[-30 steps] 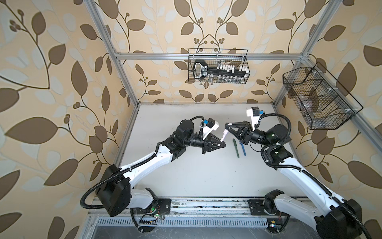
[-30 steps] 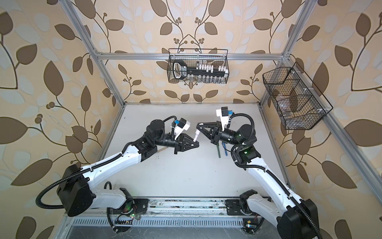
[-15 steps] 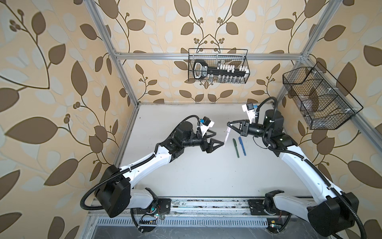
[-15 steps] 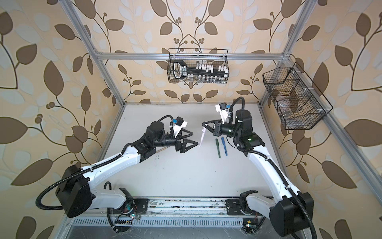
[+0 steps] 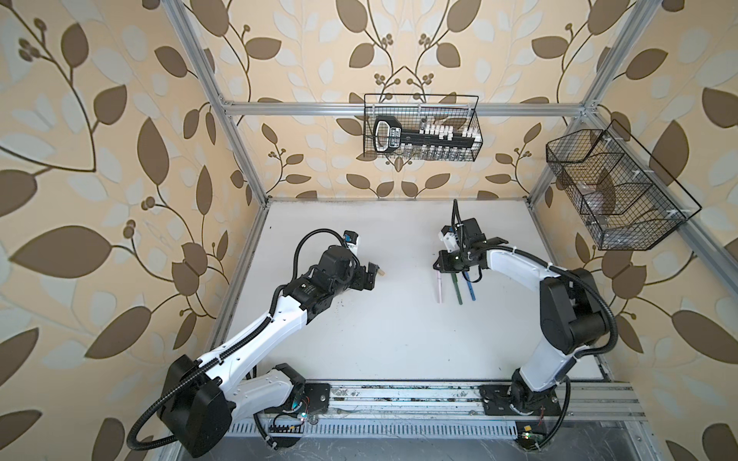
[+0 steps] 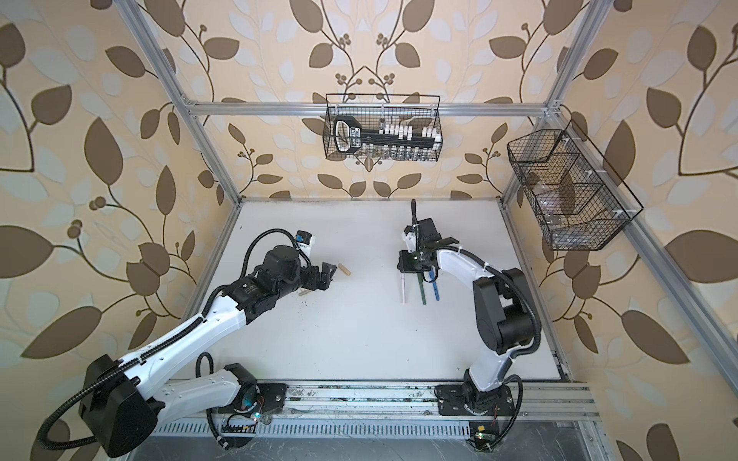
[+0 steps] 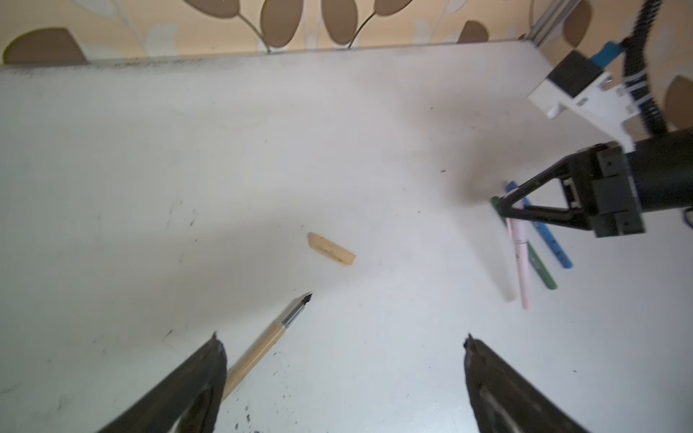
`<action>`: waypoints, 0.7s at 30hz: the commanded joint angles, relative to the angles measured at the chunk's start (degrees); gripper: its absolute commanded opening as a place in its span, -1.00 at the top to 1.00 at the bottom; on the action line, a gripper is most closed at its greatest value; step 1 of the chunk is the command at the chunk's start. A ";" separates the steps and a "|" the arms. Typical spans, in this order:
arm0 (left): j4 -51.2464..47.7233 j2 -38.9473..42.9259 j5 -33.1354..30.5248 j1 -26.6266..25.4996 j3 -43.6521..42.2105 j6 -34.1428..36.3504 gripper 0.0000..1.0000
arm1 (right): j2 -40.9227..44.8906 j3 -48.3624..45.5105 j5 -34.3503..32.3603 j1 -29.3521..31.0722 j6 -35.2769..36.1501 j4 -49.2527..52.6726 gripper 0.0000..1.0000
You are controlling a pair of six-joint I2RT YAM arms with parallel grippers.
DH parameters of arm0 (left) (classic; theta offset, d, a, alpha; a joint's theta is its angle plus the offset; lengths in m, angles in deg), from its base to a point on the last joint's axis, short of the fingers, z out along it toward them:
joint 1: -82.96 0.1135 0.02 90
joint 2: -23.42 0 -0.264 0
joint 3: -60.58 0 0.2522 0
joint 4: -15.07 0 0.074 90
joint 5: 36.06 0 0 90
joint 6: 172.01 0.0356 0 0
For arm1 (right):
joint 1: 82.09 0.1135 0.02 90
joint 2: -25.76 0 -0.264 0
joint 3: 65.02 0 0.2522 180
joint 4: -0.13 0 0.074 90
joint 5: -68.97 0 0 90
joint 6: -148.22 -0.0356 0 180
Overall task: Insert the pens into the pen caps
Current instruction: 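Lower the capped pink pen with the right gripper onto the table, then reach the left gripper down to the beige pen and grasp it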
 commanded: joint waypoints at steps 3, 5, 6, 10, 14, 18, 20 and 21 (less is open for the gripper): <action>-7.87 -5.75 0.15 0.33 5.12 -1.08 -0.98 | -4.24 4.34 -4.04 0.47 3.01 2.61 1.00; -8.90 -7.23 0.41 0.27 5.54 -1.09 -0.98 | -5.30 4.86 -5.13 0.56 3.30 2.77 0.99; -9.35 -7.78 -0.20 0.28 5.57 -1.15 -0.98 | -5.69 5.13 -5.79 0.52 3.59 2.87 0.96; -11.44 -9.69 -2.40 0.34 5.72 -0.36 -0.98 | -7.08 5.54 -7.37 0.40 4.23 3.18 0.77; -15.57 -14.44 -2.85 0.36 8.54 0.95 -0.98 | -8.15 7.04 -9.07 0.22 5.27 4.39 0.57; -17.06 -19.15 -1.76 0.37 10.12 2.72 -0.98 | -7.63 7.36 -9.43 0.15 5.37 4.46 0.46; -17.73 -20.05 -2.19 0.37 10.84 3.28 -0.98 | -7.00 7.33 -8.58 0.20 5.58 4.36 0.41; -17.59 -20.28 -2.45 0.47 10.83 3.56 -0.98 | -6.42 7.26 -8.54 0.14 5.53 4.31 0.39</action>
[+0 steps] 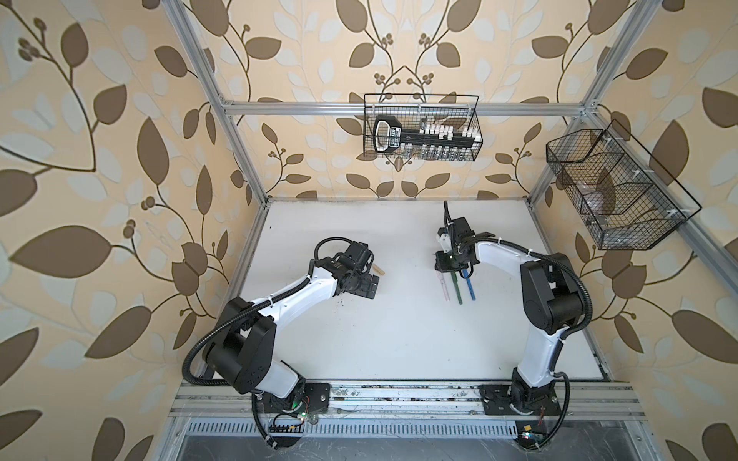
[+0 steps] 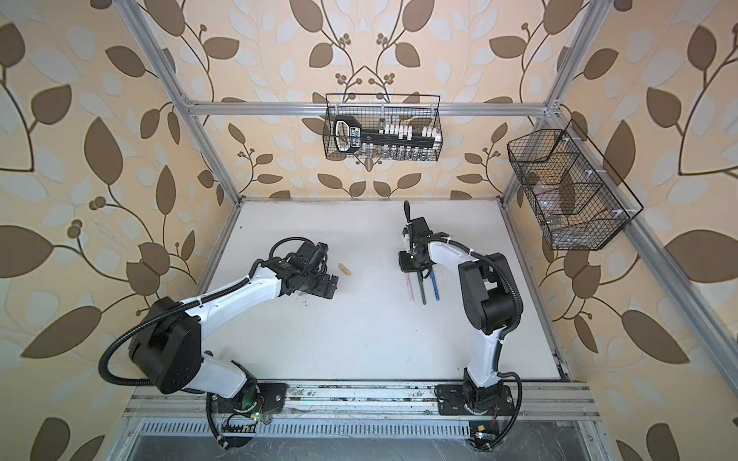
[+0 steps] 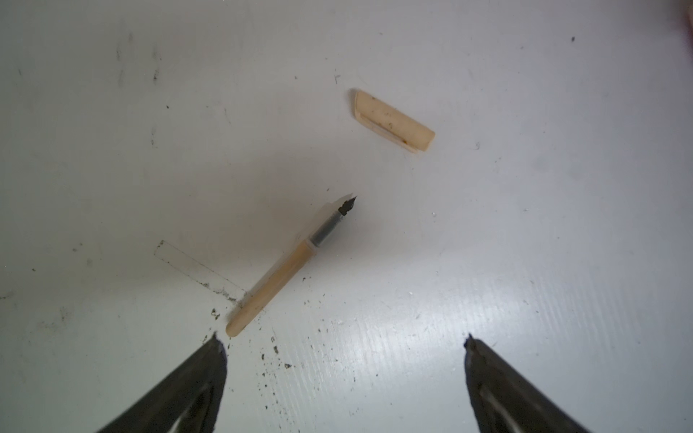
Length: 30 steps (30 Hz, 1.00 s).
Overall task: Insert the pens into the pen caps
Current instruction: 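Reach the left gripper down to the beige pen and grasp it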
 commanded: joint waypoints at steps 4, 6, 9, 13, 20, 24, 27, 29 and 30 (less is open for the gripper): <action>-3.08 -0.83 -2.26 1.15 2.89 3.07 -0.98 | 5.64 0.03 -0.67 -0.07 1.16 -0.74 0.29; -2.52 -1.11 -1.67 1.68 2.78 4.27 -0.98 | 9.15 -1.93 -0.17 -0.04 0.10 -2.55 0.28; -1.84 -2.06 0.19 3.03 2.83 6.73 -0.98 | 15.89 -7.14 3.85 0.08 -2.03 -7.28 0.25; -3.98 -5.09 3.27 5.05 4.79 10.42 -0.98 | 24.26 -13.53 9.33 1.43 -3.48 -13.34 0.22; -9.17 -11.87 5.03 8.46 9.25 14.63 -0.84 | 32.10 -19.67 11.82 7.39 -5.05 -17.56 0.16; -10.45 -13.56 6.69 9.96 10.01 15.65 -0.81 | 34.65 -23.15 12.62 8.80 -6.87 -20.90 0.14; -10.66 -15.02 7.21 10.54 10.27 15.70 -0.81 | 36.39 -25.48 14.21 8.80 -7.69 -23.13 0.13; -11.31 -16.70 7.71 10.55 11.18 15.84 -0.75 | 37.32 -26.64 14.63 8.80 -8.31 -24.10 0.12; -11.61 -17.34 8.23 10.55 11.46 16.38 -0.72 | 37.48 -26.99 14.98 8.80 -8.41 -24.29 0.12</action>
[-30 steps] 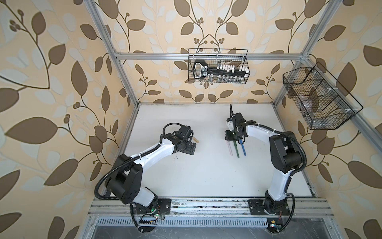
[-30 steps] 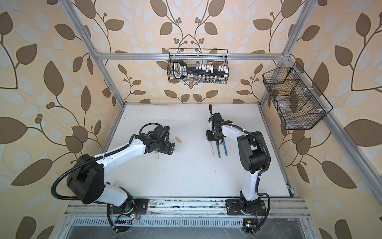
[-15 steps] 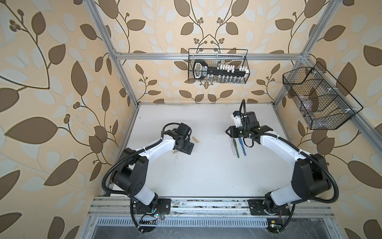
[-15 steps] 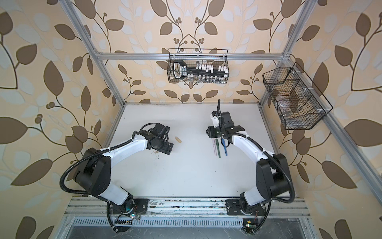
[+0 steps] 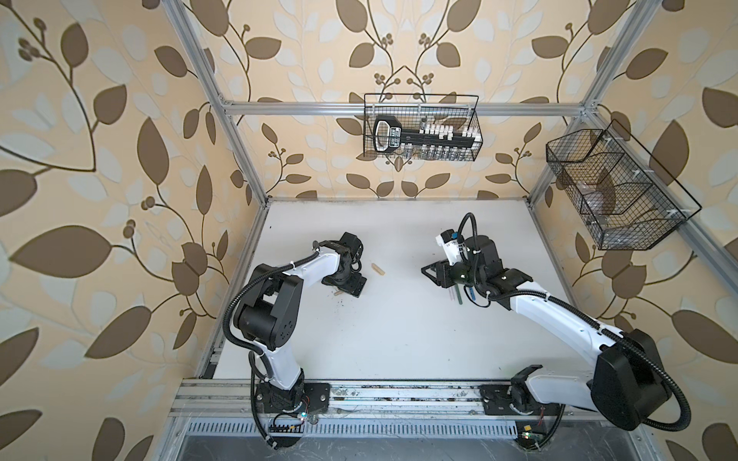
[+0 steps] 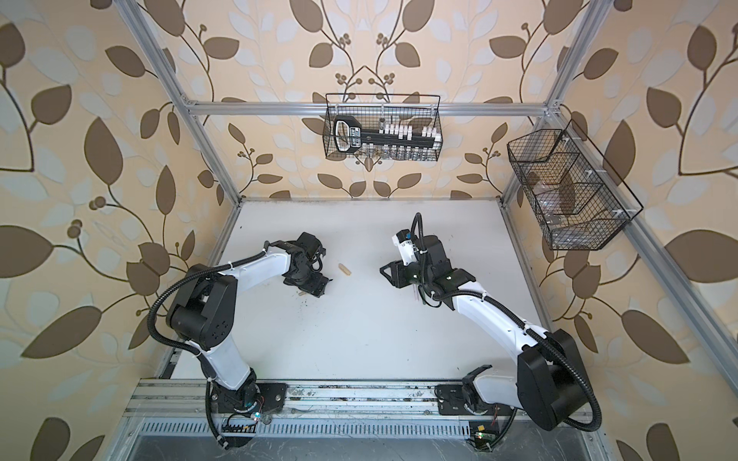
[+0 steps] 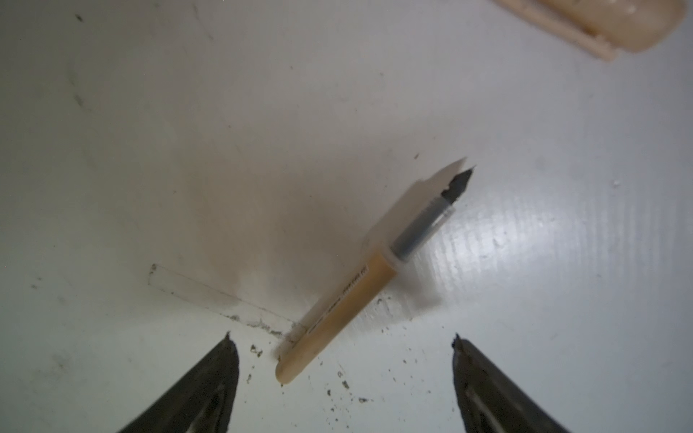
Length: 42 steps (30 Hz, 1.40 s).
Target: Insert the pens into the pen caps
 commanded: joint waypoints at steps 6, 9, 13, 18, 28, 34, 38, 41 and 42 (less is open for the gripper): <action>-2.94 -3.71 2.19 0.27 3.23 1.75 -0.63 | 2.12 -2.83 3.15 0.12 -1.82 -4.19 0.10; -3.44 -3.62 2.04 0.27 3.21 1.37 -0.58 | 2.44 -3.51 2.76 0.14 -2.21 -4.87 0.10; -3.54 -2.93 2.85 0.10 2.10 0.21 -0.50 | 1.92 -3.51 3.05 -0.05 -2.56 -5.45 0.09; -2.20 -1.61 3.58 -0.60 0.02 -1.39 -0.37 | 1.58 -3.23 3.82 -0.23 -2.87 -5.66 0.09; -2.46 -2.48 0.68 -1.75 -0.11 -3.13 0.02 | 1.87 -3.89 4.69 -0.40 -3.84 -6.64 0.09; -1.59 -2.09 1.73 -2.71 -1.43 -3.99 0.22 | 0.61 -2.43 6.04 -1.01 -3.99 -6.99 0.08; -1.68 -2.44 3.13 -3.71 -1.27 -4.34 0.39 | 0.34 -2.15 6.71 -1.03 -4.30 -7.38 0.08; -2.18 -3.12 3.68 -4.42 -0.79 -4.26 0.56 | 0.40 -2.25 6.54 -1.03 -4.45 -7.05 0.08; -2.18 -3.21 3.94 -4.57 -0.74 -4.25 0.62 | 0.54 -2.46 6.47 -1.02 -4.45 -7.06 0.08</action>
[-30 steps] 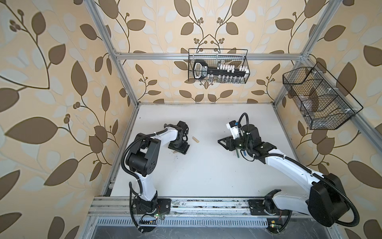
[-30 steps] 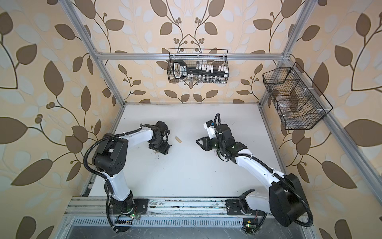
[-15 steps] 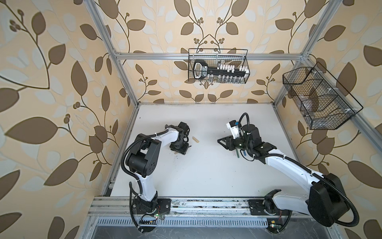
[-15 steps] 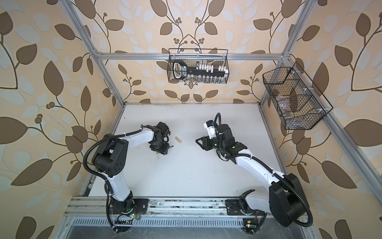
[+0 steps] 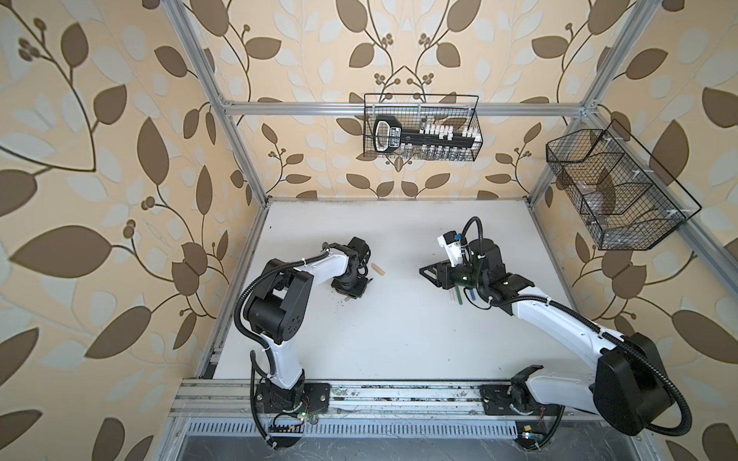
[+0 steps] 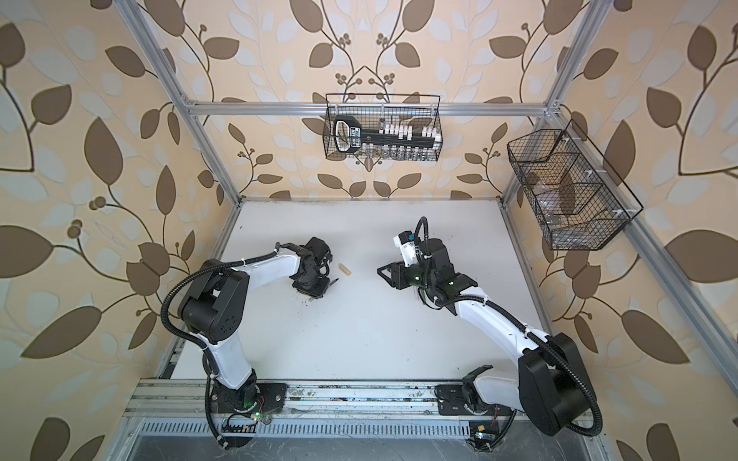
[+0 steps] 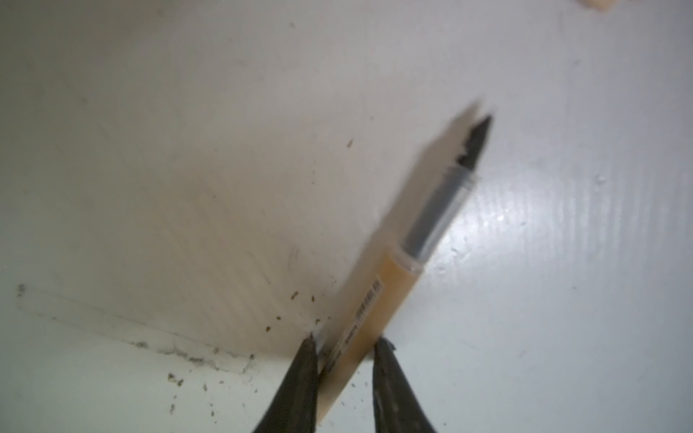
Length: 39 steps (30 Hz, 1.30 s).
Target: Insert the pens into the pen caps
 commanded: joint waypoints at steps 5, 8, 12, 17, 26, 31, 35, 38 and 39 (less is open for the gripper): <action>-2.31 -1.03 1.89 -2.04 -0.39 -0.34 0.75 | 0.15 0.51 0.72 -0.28 0.06 1.05 0.08; -1.79 -1.37 2.45 -2.39 -0.48 -0.55 0.89 | 1.12 -0.33 -0.33 -0.19 0.05 1.89 0.07; -1.91 -1.55 2.07 -3.14 -0.31 -0.57 0.99 | 1.35 -0.29 -4.35 0.66 0.93 5.21 0.06; -0.57 -0.10 3.79 -3.39 -0.04 -0.60 1.00 | -1.49 -0.74 -6.19 2.70 -0.84 4.33 0.05; 14.62 8.45 17.73 -3.83 -2.59 -4.86 1.00 | -14.68 -4.02 3.73 5.81 -18.16 -18.56 0.03; 21.74 10.82 23.60 -4.32 -5.21 -6.00 1.00 | -21.23 -4.43 7.20 5.75 -25.38 -30.71 0.03; 22.77 10.81 26.83 -4.66 -5.66 -6.37 1.00 | -22.97 -3.75 6.96 5.29 -26.38 -33.58 0.02; 22.28 10.69 28.11 -5.14 -5.40 -6.28 1.00 | -23.78 -2.62 6.96 4.50 -26.49 -33.39 0.01; 22.33 10.74 28.78 -5.21 -5.46 -6.21 1.00 | -23.95 -2.48 7.03 4.23 -26.63 -33.81 0.01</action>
